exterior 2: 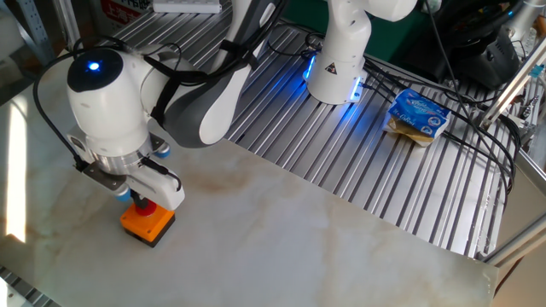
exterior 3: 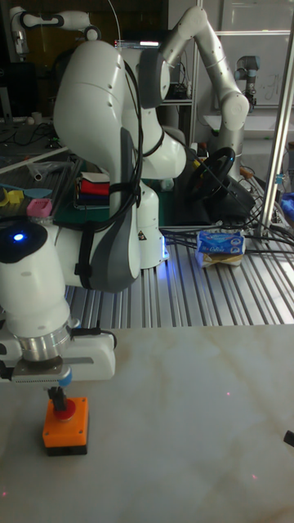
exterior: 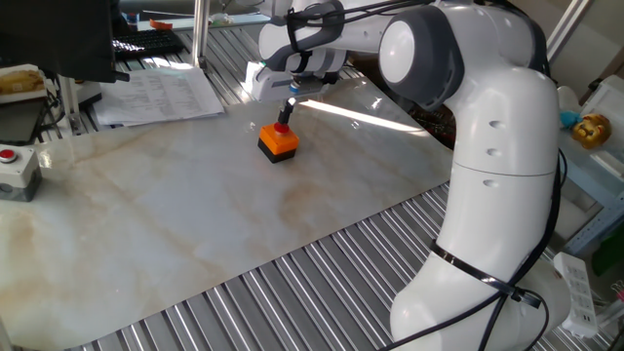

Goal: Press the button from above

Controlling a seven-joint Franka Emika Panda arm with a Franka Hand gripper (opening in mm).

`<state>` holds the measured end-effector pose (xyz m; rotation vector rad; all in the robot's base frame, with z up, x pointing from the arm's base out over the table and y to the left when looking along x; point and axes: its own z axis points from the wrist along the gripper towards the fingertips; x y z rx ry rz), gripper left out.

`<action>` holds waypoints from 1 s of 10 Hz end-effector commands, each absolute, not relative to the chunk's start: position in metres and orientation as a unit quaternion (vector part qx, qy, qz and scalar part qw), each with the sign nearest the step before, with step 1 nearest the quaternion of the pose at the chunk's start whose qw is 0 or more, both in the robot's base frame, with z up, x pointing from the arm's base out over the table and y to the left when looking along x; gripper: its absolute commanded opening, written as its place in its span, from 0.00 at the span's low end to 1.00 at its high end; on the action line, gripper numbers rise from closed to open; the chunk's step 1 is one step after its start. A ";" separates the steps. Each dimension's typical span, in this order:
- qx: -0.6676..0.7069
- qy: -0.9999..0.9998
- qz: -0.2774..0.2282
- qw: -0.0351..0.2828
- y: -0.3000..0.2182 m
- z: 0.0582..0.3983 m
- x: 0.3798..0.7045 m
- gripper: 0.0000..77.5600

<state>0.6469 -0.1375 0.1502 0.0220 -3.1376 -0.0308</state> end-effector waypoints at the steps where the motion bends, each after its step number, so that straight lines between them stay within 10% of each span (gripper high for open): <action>1: 0.007 -1.000 -0.009 0.000 -0.139 0.151 0.647 0.00; 10: 0.005 -1.000 -0.010 -0.005 -0.134 0.144 0.645 0.00</action>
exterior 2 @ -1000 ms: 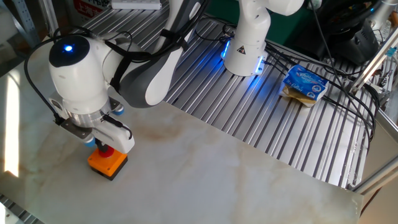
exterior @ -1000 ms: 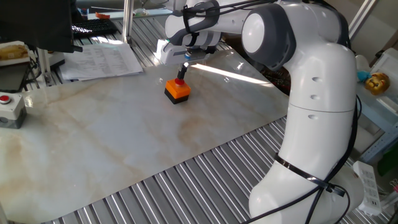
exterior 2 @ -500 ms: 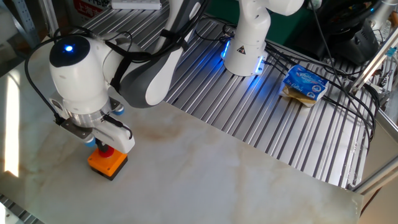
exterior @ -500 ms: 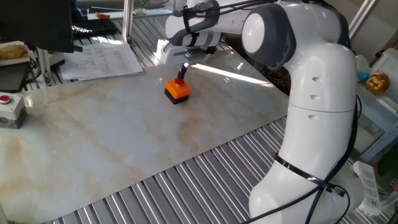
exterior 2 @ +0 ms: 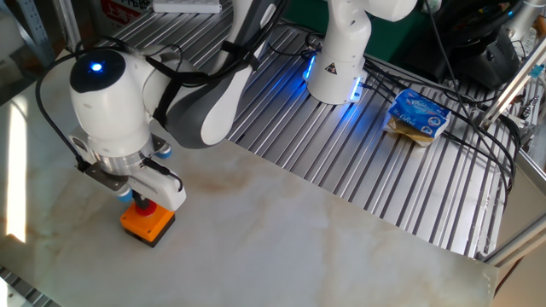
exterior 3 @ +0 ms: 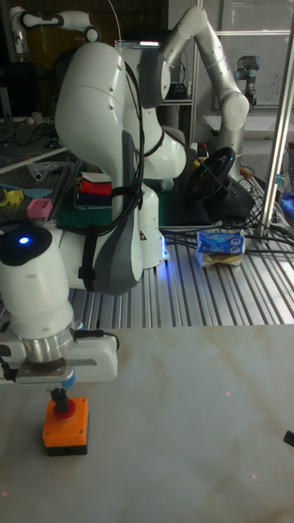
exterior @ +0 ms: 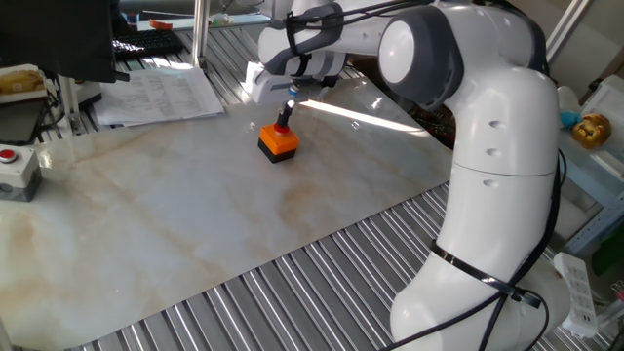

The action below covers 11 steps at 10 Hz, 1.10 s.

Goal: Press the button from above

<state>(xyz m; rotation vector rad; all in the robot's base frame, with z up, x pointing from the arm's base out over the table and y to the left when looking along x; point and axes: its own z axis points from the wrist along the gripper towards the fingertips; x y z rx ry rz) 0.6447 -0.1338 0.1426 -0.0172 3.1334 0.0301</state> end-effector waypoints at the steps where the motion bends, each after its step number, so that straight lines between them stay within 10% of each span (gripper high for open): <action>1: -0.005 1.000 0.010 0.005 -0.134 0.143 0.645 0.00; 11: -0.004 1.000 0.011 0.007 -0.134 0.138 0.647 0.00</action>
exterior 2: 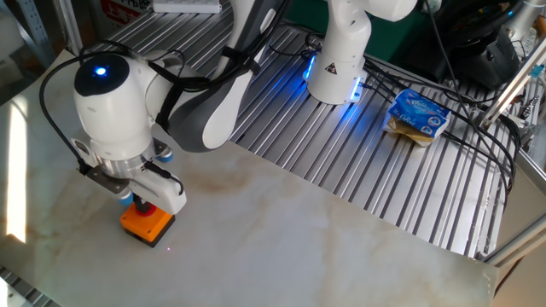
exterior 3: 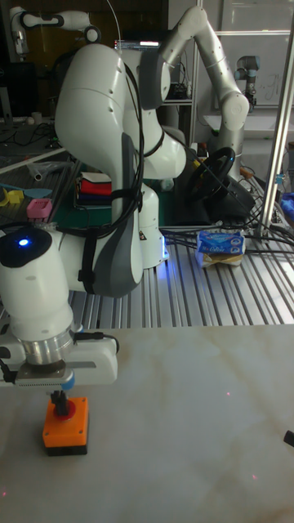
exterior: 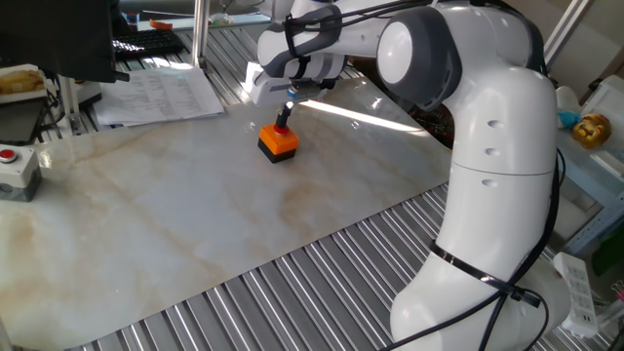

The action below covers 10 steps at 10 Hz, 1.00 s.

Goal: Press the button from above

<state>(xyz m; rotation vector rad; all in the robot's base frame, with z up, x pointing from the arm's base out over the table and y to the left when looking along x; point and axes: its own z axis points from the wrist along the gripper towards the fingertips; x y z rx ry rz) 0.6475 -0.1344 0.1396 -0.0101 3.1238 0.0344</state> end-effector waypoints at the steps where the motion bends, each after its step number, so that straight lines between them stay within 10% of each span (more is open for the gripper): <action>1: -0.004 1.000 0.011 0.007 -0.134 0.138 0.647 0.00; 10: -0.004 1.000 0.014 0.005 -0.140 0.156 0.648 0.00</action>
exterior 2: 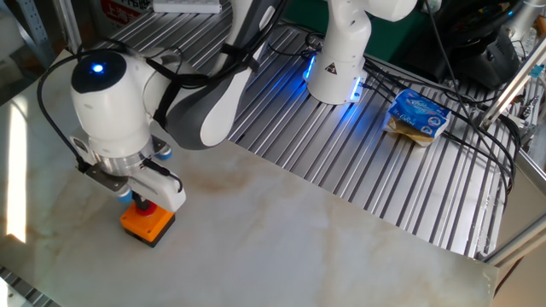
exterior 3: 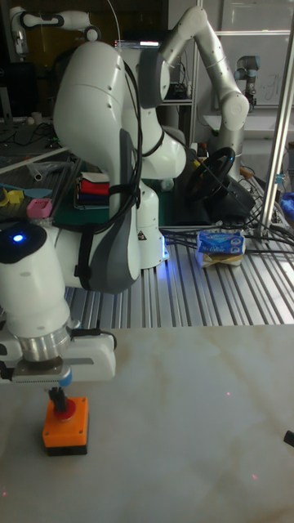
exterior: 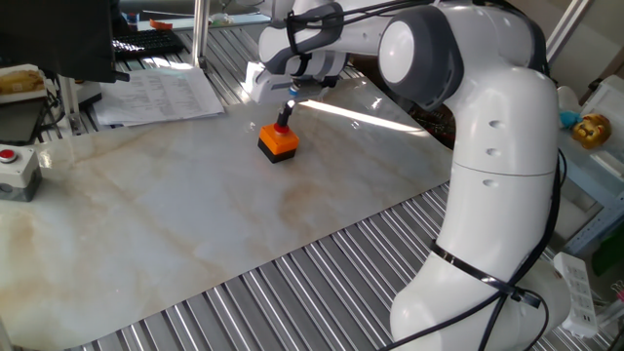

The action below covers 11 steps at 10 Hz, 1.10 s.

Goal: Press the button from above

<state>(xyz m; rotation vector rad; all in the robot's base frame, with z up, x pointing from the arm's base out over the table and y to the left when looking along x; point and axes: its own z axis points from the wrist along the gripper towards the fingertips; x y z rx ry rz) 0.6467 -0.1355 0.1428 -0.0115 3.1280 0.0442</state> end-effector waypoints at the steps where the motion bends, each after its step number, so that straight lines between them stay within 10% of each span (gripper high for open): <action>1: -0.001 1.000 0.014 0.006 -0.141 0.163 0.648 0.00; 11: 0.025 1.000 0.004 -0.002 -0.111 0.260 0.618 0.00</action>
